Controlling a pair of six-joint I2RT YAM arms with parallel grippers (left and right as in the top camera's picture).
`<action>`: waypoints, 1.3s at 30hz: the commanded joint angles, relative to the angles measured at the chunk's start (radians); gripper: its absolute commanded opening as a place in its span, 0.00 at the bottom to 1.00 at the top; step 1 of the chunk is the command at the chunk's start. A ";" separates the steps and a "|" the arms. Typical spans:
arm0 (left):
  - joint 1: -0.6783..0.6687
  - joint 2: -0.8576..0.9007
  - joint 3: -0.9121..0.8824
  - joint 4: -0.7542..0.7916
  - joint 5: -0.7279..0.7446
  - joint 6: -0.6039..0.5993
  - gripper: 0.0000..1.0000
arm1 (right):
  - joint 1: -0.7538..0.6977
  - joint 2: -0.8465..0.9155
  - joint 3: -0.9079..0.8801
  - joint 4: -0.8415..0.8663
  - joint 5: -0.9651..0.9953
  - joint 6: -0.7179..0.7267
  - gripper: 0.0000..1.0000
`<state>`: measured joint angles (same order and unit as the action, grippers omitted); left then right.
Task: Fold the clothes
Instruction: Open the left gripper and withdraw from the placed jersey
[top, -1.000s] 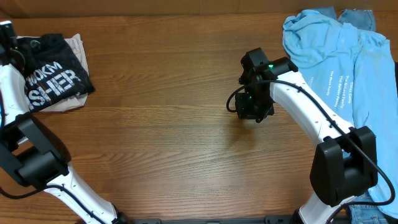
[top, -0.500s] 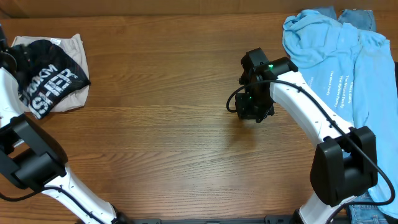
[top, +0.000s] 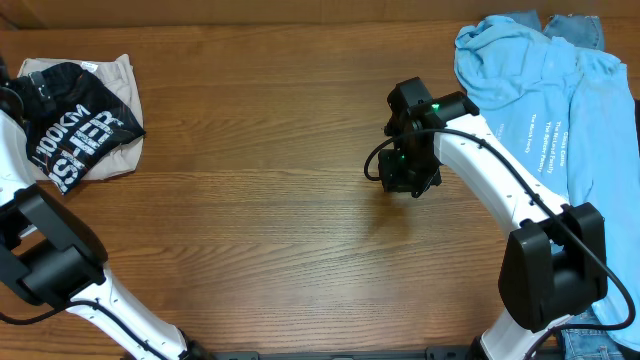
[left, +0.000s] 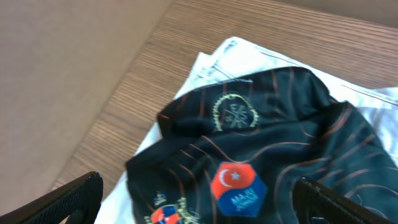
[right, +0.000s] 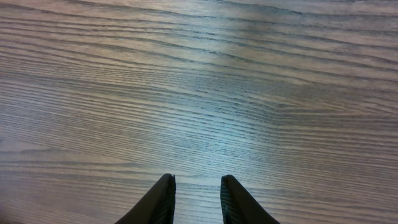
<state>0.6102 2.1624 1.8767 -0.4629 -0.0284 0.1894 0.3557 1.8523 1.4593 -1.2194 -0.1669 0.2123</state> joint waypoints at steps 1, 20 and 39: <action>-0.016 -0.019 0.013 -0.010 0.117 -0.011 1.00 | -0.004 -0.027 -0.005 0.006 0.009 0.000 0.28; -0.577 -0.292 0.013 -0.349 0.183 -0.071 1.00 | -0.019 -0.027 0.056 0.259 0.011 -0.035 1.00; -0.788 -0.518 -0.005 -0.805 0.246 -0.134 1.00 | -0.129 -0.300 0.089 0.092 0.167 0.066 1.00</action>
<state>-0.1814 1.7737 1.8759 -1.2575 0.1951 0.0761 0.2108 1.6905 1.5681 -1.1271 -0.0689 0.2352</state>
